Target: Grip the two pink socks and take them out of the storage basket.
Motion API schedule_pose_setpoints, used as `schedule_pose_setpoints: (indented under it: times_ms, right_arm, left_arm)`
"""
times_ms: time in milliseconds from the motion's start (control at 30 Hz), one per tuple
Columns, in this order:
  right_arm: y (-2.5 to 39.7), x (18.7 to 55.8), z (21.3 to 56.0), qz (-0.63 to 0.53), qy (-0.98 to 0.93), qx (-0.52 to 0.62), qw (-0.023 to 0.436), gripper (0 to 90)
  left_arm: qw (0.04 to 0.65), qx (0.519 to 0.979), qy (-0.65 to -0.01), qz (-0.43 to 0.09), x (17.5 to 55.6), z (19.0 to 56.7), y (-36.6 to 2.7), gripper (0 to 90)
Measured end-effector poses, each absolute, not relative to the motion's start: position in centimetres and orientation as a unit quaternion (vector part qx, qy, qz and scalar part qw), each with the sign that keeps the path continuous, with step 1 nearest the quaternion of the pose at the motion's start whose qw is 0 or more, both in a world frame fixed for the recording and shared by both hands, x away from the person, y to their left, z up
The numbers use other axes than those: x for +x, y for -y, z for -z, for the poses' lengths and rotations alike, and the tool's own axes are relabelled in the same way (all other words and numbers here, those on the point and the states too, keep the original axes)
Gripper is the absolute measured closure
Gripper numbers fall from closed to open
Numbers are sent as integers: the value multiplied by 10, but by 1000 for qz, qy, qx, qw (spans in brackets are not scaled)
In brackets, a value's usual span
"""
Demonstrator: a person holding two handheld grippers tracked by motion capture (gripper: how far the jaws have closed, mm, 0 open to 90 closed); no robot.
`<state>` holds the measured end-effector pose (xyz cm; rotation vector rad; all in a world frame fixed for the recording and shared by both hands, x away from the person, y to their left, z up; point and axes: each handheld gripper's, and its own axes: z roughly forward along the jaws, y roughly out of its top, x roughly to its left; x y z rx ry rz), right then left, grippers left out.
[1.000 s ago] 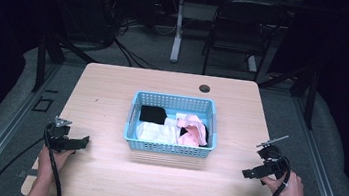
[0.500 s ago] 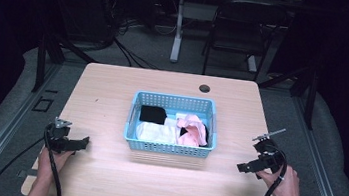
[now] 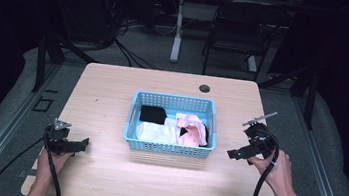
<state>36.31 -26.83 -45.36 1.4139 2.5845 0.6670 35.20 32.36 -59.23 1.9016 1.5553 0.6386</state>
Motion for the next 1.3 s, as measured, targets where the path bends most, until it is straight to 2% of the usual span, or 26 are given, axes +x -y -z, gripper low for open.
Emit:
schedule_pose_setpoints:
  times_ms: [300, 667, 967, 1300]
  right_arm:
    - [225, 388, 432, -232, -870, 430, 64, 0]
    - [173, 418, 437, -224, -886, 403, 47, 10]
    - [149, 437, 453, -217, -888, 403, 42, 175]
    - [141, 449, 469, -181, -882, 432, 55, 486]
  left_arm:
    - [297, 716, -585, -240, 352, 592, -324, 3]
    - [298, 715, -585, -240, 352, 592, -323, 3]
    - [299, 719, -581, -238, 354, 592, -323, 2]
    - [299, 718, -581, -239, 354, 592, -323, 3]
